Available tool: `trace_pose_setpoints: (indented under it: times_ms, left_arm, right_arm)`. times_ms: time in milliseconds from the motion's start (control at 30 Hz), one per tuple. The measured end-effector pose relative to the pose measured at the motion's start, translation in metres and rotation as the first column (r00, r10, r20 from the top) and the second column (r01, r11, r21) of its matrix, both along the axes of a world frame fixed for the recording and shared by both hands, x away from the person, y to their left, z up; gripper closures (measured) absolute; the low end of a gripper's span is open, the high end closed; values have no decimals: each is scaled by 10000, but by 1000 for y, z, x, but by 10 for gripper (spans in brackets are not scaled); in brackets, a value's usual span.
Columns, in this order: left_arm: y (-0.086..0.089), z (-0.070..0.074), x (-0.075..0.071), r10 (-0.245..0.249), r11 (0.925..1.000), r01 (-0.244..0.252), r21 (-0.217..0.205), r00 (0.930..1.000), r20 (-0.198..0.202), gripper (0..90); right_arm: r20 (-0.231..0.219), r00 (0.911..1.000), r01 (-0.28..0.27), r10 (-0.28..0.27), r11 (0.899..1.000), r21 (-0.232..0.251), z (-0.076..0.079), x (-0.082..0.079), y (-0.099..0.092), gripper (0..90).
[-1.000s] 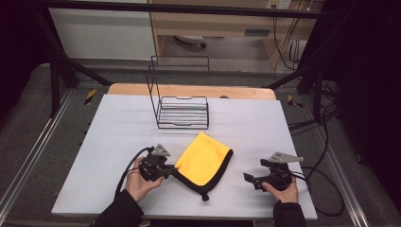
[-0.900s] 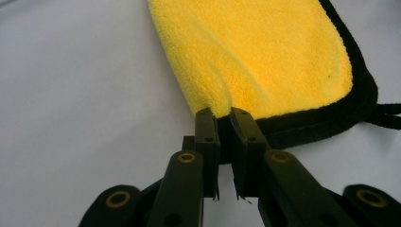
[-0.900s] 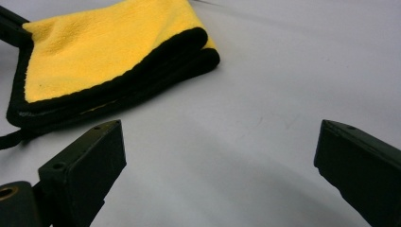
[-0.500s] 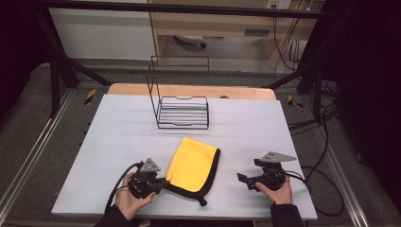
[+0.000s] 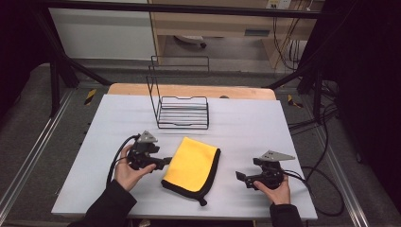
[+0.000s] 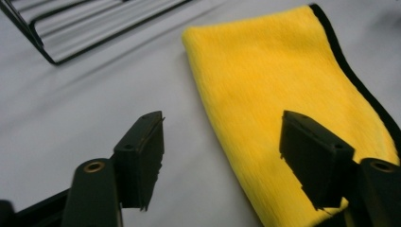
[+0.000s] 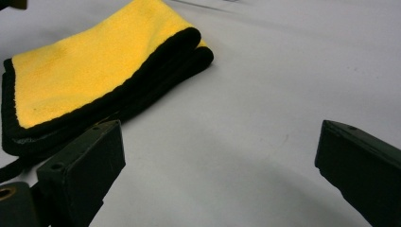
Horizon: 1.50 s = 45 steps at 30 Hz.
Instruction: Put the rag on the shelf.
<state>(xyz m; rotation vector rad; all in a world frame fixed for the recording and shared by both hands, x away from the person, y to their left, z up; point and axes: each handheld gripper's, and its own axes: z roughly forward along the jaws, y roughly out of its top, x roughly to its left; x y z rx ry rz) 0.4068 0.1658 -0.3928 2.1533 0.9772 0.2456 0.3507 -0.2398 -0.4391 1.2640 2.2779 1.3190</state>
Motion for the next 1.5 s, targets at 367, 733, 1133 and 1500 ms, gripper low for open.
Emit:
trace_pose_setpoints:
  times_ms: [367,733,1133,1500]
  left_arm:
    - [-42,-28,58,156,9992,-149,374,9997,-181,345]
    - [-51,-49,79,-11,9991,-39,-425,9932,-1168,632]
    - [-37,-33,63,418,9982,-459,-388,9941,-1006,816]
    - [2,-44,45,1104,9914,-1161,-601,9897,-913,807]
  right_arm:
    - [-39,10000,-11,10,10000,-50,0,0,0,26]
    - [-77,10000,-21,21,10000,14,0,1,1,31]
    - [-111,9999,-134,132,9998,-161,-2,3,9,51]
    - [-324,9992,-260,248,9990,-357,7,19,50,76]
